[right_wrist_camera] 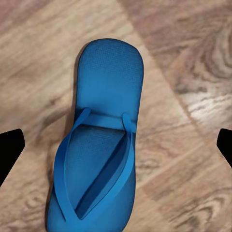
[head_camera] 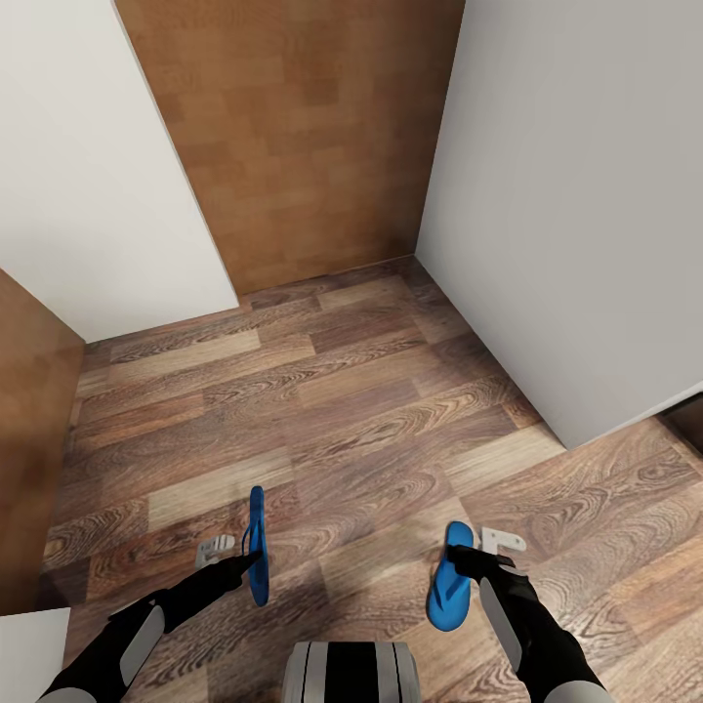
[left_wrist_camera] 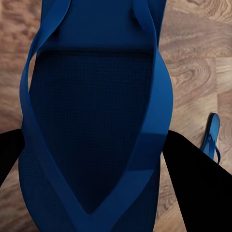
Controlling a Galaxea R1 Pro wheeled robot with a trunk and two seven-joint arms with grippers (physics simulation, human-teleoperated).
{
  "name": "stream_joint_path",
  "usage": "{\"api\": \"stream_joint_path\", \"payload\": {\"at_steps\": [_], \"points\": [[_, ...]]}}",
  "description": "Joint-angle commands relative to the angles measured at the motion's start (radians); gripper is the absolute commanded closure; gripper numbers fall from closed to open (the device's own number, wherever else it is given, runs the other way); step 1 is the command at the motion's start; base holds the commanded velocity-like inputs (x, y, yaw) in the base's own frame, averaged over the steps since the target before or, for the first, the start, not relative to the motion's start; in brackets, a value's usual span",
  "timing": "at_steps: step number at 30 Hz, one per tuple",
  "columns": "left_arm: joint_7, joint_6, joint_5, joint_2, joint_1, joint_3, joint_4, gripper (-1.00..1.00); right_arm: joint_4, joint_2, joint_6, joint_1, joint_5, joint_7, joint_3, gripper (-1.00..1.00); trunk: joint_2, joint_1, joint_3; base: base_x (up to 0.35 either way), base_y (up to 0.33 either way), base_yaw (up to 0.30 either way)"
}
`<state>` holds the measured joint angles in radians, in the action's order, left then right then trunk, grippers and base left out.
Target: In the bedroom, move the book from the bed onto either nightstand, and place the two sandals side by side next to the bed.
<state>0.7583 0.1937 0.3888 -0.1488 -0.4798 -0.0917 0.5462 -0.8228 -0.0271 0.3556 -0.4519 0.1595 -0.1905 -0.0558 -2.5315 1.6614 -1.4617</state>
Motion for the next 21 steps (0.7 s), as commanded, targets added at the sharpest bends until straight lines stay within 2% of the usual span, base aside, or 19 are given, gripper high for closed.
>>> {"api": "stream_joint_path", "payload": {"at_steps": [1,11,17,21], "points": [[0.004,0.01,0.009,0.0,0.0,-0.002,0.0,1.0,-0.002,-0.001,0.003,0.0,0.011,-0.005,-0.001,-1.0,0.0,0.0,-0.001,0.0,0.0,0.0],[0.005,0.01,0.009,0.0,0.0,-0.002,0.0,1.0,-0.002,0.001,0.012,0.0,0.013,0.006,0.003,-1.0,0.0,0.0,-0.001,0.0,0.0,0.0],[0.006,0.01,0.009,0.0,0.0,-0.002,0.0,1.0,-0.002,0.002,0.017,0.0,0.014,0.071,0.005,-1.0,0.0,0.0,-0.001,0.0,0.0,0.0],[0.006,0.01,0.009,0.0,0.0,-0.002,0.0,1.0,-0.003,0.002,0.017,0.0,0.014,0.09,0.005,-1.0,0.0,0.0,-0.001,0.0,0.0,0.0]]}}
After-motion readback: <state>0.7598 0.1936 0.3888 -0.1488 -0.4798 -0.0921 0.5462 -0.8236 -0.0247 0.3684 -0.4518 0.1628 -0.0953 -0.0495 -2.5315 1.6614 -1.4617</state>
